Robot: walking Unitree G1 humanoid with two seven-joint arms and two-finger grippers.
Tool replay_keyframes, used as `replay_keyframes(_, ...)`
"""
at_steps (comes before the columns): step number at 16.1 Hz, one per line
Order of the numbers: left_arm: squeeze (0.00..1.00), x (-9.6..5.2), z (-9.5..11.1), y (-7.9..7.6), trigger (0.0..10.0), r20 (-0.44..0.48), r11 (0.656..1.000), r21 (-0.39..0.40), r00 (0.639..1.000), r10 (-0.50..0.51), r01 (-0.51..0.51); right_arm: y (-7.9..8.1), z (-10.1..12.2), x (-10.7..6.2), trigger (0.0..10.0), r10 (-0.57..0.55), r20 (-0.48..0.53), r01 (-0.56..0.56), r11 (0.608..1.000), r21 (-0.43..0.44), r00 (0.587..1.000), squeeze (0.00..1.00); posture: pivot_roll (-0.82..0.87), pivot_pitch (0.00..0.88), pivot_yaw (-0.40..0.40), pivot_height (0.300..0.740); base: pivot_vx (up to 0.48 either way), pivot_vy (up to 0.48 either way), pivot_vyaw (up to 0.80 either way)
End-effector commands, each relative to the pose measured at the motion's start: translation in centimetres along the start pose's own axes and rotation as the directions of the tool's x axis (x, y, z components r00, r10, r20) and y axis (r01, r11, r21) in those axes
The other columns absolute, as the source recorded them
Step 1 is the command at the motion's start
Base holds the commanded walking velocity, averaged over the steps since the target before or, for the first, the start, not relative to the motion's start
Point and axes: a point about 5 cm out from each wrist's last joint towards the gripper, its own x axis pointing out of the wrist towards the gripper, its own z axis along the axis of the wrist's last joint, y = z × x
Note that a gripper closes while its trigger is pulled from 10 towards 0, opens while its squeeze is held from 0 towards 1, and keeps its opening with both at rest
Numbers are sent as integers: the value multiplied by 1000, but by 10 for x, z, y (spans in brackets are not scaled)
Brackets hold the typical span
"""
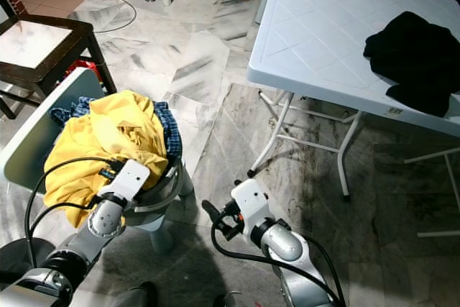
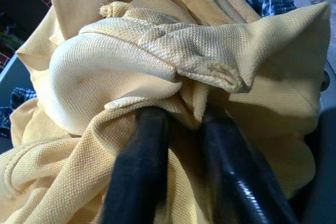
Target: Hang hanger
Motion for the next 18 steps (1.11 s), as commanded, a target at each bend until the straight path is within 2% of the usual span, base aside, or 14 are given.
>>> replay_keyframes(1,0,0,1,0,0,8,1000,-13,1000,-5,6,1,-4,-2,10000,-7,-12,7,1000,1,1000,0,-104,166,-106,740,0,0,0)
replay_keyframes(8,0,1,4,5,0,46,999,-20,998,35,-34,1,-3,-1,10000,-3,-9,3,1000,-1,1000,0,-95,165,-109,740,0,0,0)
replay_keyframes(11,0,-2,8,10,0,98,998,-40,993,61,-57,0,-3,-1,10000,-5,-9,5,1000,-2,1000,0,-99,166,-108,740,0,0,0)
replay_keyframes(13,0,-13,15,20,0,200,995,-38,975,98,-93,-2,-3,-3,10000,-11,-9,11,1000,1,1000,0,-94,167,-104,740,0,0,0)
replay_keyframes(14,0,-19,15,25,0,219,994,-23,969,113,-110,-2,-4,-4,10000,-14,-10,14,1000,1,1000,0,-85,168,-101,740,0,0,0)
replay_keyframes(17,0,-48,24,50,0,326,978,81,933,154,-190,-3,-4,-2,10000,-15,-9,15,1000,4,1000,0,-41,171,-98,740,0,0,0)
replay_keyframes(18,0,-56,34,60,0,380,971,145,917,123,-190,-2,-3,3,10000,-3,-6,3,1000,2,1000,0,-23,171,-99,740,0,0,0)
